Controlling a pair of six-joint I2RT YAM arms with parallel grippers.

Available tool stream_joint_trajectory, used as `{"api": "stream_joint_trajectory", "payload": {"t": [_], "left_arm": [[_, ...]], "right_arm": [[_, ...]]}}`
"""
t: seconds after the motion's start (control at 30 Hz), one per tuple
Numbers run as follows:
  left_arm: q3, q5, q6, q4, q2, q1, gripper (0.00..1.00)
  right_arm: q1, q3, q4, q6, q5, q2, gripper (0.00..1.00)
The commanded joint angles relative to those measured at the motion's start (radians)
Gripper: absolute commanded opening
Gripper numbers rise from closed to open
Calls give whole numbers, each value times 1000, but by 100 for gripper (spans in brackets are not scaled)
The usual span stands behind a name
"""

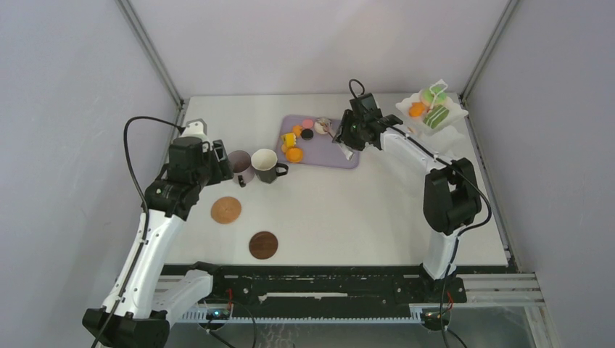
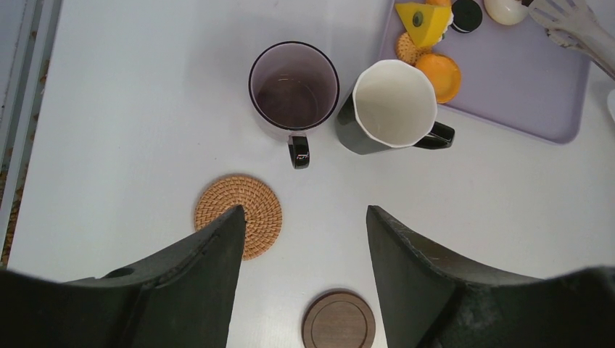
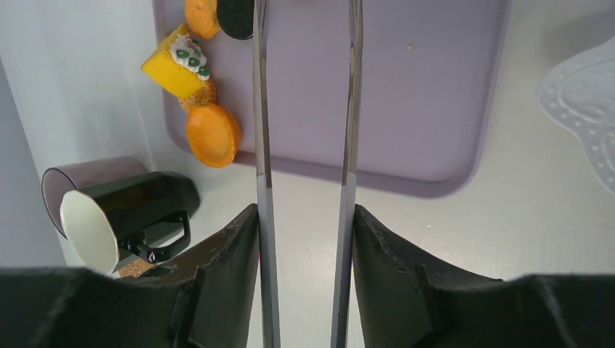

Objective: Serve the afternoon tea

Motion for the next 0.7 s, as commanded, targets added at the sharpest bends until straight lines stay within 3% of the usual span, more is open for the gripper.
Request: {"api": "stream_joint_trajectory", "payload": {"t": [0.0, 0.37, 0.67], "left_arm": [[10, -3, 24, 35, 7, 14, 67], [13, 21, 37, 55, 24, 33, 67], [1, 34, 40, 60, 27, 40, 67]], "right_arm": [[0, 59, 77, 51, 8, 17, 55], [-10, 88, 106, 88, -16, 73, 55], [-8, 57, 127, 97, -12, 20, 55]]}}
